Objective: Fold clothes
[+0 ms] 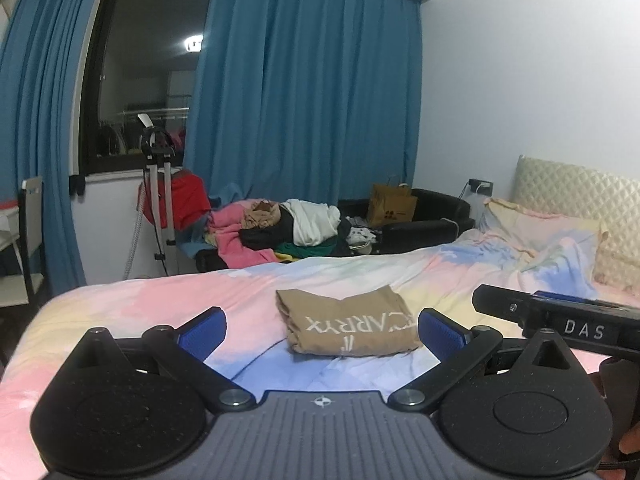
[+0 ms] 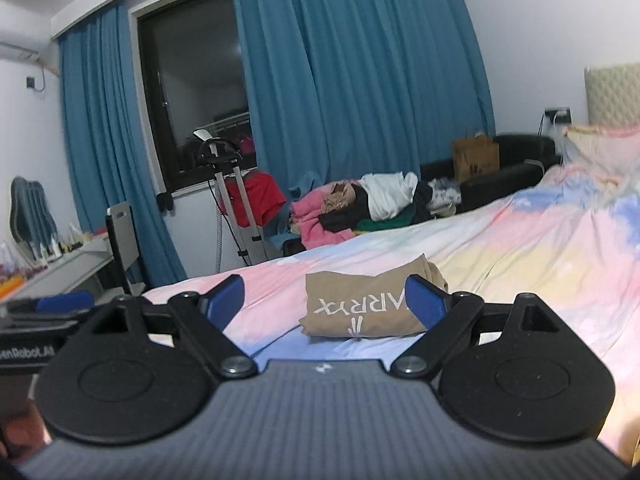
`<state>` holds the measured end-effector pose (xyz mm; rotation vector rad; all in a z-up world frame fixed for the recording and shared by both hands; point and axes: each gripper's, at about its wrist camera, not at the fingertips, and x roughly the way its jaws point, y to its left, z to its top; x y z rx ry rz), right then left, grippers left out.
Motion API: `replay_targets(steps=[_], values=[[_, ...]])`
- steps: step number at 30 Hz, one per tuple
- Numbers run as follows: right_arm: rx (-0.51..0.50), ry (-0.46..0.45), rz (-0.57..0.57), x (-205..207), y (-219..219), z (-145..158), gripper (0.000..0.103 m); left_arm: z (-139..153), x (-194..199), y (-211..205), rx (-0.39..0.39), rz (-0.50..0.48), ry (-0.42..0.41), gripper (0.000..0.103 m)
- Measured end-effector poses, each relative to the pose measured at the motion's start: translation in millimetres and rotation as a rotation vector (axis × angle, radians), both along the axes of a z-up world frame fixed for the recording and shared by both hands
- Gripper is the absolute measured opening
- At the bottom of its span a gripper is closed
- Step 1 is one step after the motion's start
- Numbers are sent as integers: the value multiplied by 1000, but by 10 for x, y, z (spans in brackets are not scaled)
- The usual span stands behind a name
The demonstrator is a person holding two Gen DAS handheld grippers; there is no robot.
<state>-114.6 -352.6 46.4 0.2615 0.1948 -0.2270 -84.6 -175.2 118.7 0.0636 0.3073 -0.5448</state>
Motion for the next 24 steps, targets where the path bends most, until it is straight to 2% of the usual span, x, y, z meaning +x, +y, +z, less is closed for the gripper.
replay_targets(steps=[8, 14, 19, 24], values=[[-57, 11, -17, 64, 189, -289, 89, -252, -50, 115, -20, 10, -29, 103], [-94, 30, -48, 56, 283, -593, 88, -491, 18, 149, -7, 25, -25, 103], [-173, 30, -56, 121, 435, -659, 88, -630, 89, 134, 20, 36, -14, 103], [-156, 68, -73, 172, 420, -683, 88, -681, 154, 185, 22, 61, 2, 103]])
